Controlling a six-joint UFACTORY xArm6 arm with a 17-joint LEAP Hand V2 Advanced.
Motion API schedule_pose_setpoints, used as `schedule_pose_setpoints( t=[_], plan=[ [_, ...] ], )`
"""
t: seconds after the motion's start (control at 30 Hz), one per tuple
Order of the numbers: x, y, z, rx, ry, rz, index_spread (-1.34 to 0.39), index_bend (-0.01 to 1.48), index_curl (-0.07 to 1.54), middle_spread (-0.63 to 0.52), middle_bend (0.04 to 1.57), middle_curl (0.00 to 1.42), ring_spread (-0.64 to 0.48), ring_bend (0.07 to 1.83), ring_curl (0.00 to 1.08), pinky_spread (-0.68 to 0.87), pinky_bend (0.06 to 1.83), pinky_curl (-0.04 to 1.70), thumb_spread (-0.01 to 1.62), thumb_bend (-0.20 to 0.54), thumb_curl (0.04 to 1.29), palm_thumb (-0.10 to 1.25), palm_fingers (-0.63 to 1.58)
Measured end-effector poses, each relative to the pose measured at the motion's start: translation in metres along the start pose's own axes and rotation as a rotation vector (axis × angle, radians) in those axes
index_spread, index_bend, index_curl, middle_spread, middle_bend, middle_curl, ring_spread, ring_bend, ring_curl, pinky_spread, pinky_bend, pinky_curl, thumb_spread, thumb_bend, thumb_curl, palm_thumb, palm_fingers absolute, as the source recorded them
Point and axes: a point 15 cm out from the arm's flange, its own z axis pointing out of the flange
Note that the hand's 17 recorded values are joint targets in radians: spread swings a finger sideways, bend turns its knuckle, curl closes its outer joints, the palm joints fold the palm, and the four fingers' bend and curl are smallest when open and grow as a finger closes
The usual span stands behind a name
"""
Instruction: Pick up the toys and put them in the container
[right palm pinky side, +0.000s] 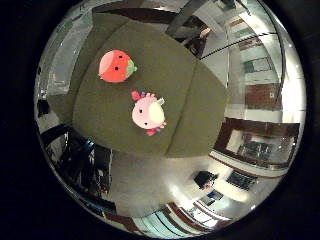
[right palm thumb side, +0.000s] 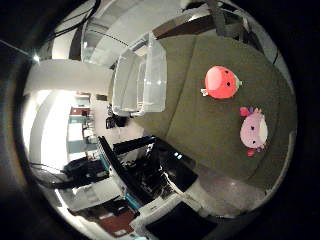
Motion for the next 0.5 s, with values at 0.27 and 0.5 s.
schedule_pose_setpoints(
  t=[0.27,0.5],
  plan=[
    [0.016,-0.018,0.055,-0.066,0.002,-0.024,-0.39,0.17,0.29,0.04,0.19,0.31,0.17,0.26,0.27,0.32,0.46,0.19,1.05,-0.028,0.29,0.48,0.00],
    [0.016,-0.032,0.093,-0.101,-0.003,-0.016,-0.38,0.17,0.29,0.05,0.19,0.31,0.17,0.27,0.27,0.32,0.47,0.19,1.05,-0.025,0.29,0.47,0.00]
  ],
)
